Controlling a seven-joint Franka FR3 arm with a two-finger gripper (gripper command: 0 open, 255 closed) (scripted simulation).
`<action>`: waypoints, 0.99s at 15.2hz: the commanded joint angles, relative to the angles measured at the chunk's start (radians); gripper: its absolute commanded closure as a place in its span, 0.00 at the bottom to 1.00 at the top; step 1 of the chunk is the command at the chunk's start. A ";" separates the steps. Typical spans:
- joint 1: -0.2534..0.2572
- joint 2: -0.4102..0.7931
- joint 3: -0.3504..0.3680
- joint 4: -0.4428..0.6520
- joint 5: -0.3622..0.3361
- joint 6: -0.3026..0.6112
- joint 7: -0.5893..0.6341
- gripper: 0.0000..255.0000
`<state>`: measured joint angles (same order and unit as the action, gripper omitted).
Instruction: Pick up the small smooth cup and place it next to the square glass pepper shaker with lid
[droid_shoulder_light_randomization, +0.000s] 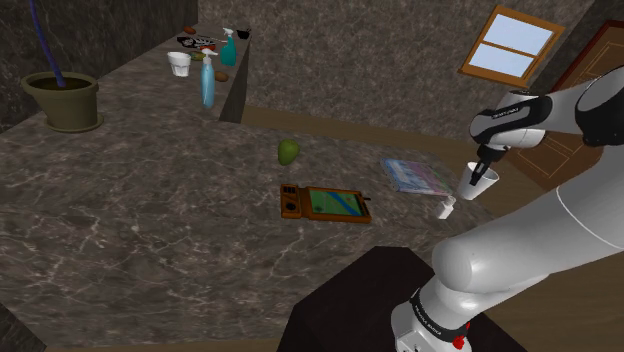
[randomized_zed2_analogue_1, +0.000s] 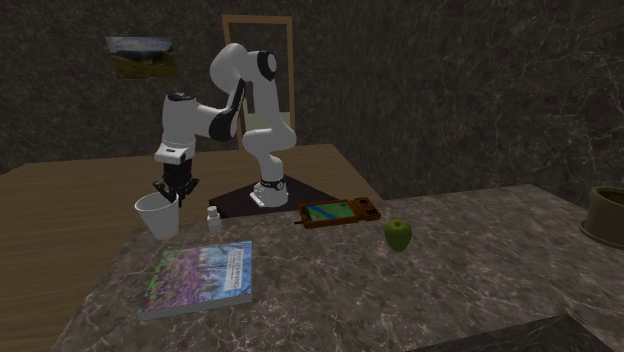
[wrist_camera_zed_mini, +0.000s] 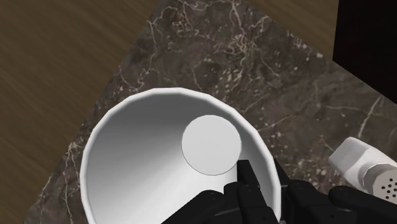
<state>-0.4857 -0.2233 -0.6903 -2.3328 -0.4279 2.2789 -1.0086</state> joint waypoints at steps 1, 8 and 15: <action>-0.001 0.013 -0.006 -0.018 0.000 0.031 0.002 1.00; 0.003 0.082 -0.030 -0.064 0.018 0.140 0.000 1.00; 0.004 0.092 -0.033 -0.069 0.021 0.154 -0.001 1.00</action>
<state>-0.4822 -0.1317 -0.7232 -2.4021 -0.4066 2.4323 -1.0099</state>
